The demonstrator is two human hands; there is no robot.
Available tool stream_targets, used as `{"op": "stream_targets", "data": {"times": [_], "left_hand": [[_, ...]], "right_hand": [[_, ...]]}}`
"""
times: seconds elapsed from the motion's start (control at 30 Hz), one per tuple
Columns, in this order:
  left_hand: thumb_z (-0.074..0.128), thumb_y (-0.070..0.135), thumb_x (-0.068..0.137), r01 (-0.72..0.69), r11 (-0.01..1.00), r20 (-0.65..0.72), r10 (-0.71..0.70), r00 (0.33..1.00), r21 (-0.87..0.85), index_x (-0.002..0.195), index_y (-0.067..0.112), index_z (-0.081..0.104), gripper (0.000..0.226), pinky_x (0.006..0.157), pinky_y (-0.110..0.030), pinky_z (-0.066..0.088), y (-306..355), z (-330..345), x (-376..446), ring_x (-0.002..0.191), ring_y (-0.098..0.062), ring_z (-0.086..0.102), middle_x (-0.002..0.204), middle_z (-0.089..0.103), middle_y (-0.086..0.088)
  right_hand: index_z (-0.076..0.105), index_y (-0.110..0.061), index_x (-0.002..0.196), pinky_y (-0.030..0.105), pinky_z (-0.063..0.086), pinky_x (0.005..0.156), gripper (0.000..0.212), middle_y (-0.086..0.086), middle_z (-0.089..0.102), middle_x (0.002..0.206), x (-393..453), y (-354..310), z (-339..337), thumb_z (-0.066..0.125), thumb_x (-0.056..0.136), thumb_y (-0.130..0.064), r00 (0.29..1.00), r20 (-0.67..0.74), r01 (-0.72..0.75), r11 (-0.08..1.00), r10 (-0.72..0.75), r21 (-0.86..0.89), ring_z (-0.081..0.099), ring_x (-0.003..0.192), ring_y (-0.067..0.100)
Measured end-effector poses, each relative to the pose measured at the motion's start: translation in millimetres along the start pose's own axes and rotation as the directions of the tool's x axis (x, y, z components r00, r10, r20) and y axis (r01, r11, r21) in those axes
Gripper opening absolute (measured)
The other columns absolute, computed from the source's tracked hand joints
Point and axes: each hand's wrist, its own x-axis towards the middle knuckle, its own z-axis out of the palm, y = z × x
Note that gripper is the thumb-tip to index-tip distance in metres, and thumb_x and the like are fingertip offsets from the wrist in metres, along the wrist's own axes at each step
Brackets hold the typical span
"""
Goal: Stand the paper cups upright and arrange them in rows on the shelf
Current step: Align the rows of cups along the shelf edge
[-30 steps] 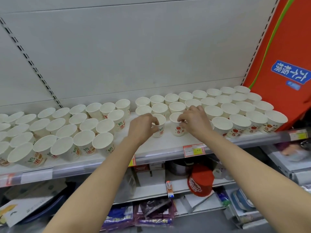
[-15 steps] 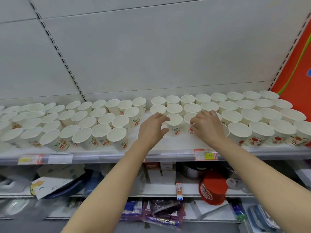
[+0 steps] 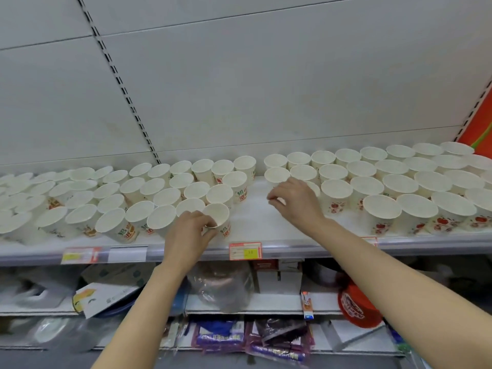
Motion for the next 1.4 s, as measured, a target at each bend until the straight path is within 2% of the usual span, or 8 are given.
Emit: {"op": "stream_targets", "data": {"times": [0.13,0.27,0.47,0.6,0.77,0.93,1.17,1.4], "left_hand": [[0.077,0.032,0.081,0.016,0.981,-0.035,-0.023,0.999,-0.191,0.082,0.027,0.071,0.008,0.063,-0.023,0.044,-14.2,-16.0,-5.7,0.074,-0.005,0.057,0.081,0.065,0.016],[0.076,0.027,0.082,0.077,0.891,-0.015,-0.093,0.996,-0.447,0.083,0.027,0.072,0.004,0.064,-0.010,0.041,-31.6,-28.2,-10.3,0.079,-0.003,0.060,0.080,0.068,0.016],[0.075,0.026,0.084,0.081,0.814,0.040,-0.071,0.997,-0.575,0.082,0.027,0.072,0.003,0.064,-0.011,0.040,-36.8,-31.5,-6.7,0.074,-0.003,0.058,0.080,0.069,0.016],[0.077,0.027,0.081,0.036,0.777,0.056,-0.001,0.998,-0.629,0.080,0.025,0.071,0.006,0.063,-0.013,0.041,-29.8,-28.1,3.2,0.071,-0.005,0.056,0.080,0.068,0.013],[0.075,0.031,0.083,-0.033,0.766,0.055,0.088,0.995,-0.642,0.084,0.029,0.071,0.005,0.065,-0.018,0.044,0.6,-12.1,22.8,0.080,-0.008,0.060,0.087,0.069,0.014],[0.074,0.034,0.083,-0.083,0.774,0.092,0.179,0.980,-0.628,0.082,0.028,0.069,0.008,0.066,-0.018,0.045,59.5,15.4,36.7,0.080,-0.003,0.058,0.086,0.066,0.015],[0.071,0.042,0.084,-0.238,0.834,0.091,0.323,0.942,-0.497,0.083,0.030,0.066,0.013,0.075,-0.038,0.051,114.6,56.3,52.4,0.087,-0.007,0.056,0.090,0.064,0.015],[0.067,0.044,0.087,-0.277,0.884,0.109,0.339,0.934,-0.376,0.088,0.033,0.066,0.011,0.078,-0.033,0.050,129.1,71.9,52.1,0.094,-0.005,0.053,0.099,0.063,0.018]], "right_hand": [[0.071,-0.018,0.099,0.035,0.044,0.070,0.017,-0.001,0.068,0.097,22.4,-31.2,27.0,0.069,0.083,-0.023,0.992,0.125,-0.031,0.999,0.026,0.043,0.055,0.093,0.022],[0.066,-0.019,0.111,0.030,0.038,0.070,0.029,-0.002,0.061,0.110,40.3,-48.4,53.7,0.069,0.083,-0.024,0.981,0.195,0.008,0.998,-0.019,0.060,0.050,0.102,0.020],[0.071,-0.014,0.073,0.032,0.042,0.058,0.009,0.001,0.065,0.077,45.4,-58.7,71.0,0.079,0.069,-0.014,0.992,0.129,0.009,1.000,-0.011,0.012,0.054,0.075,0.027],[0.071,-0.015,0.074,0.028,0.034,0.057,0.007,-0.002,0.065,0.071,28.0,-58.7,53.1,0.078,0.072,-0.015,0.999,0.043,-0.024,1.000,0.023,0.013,0.052,0.070,0.024],[0.072,-0.015,0.083,0.031,0.042,0.065,0.005,-0.003,0.066,0.078,-22.7,-30.7,3.3,0.074,0.079,-0.018,0.972,-0.184,-0.136,0.989,0.143,0.054,0.053,0.076,0.020],[0.073,-0.015,0.082,0.033,0.040,0.069,0.008,-0.003,0.066,0.078,-73.9,16.0,-56.5,0.069,0.082,-0.022,0.942,-0.273,-0.208,0.978,0.196,-0.015,0.052,0.075,0.020],[0.072,-0.019,0.080,0.036,0.038,0.069,0.006,-0.004,0.064,0.078,-102.1,62.8,-85.5,0.070,0.081,-0.025,0.964,-0.182,-0.230,0.950,0.193,-0.209,0.057,0.077,0.024],[0.071,-0.020,0.079,0.032,0.032,0.073,0.006,-0.006,0.066,0.079,-112.5,79.5,-87.0,0.070,0.081,-0.025,0.995,-0.101,-0.046,0.943,0.013,-0.329,0.056,0.079,0.024]]}}
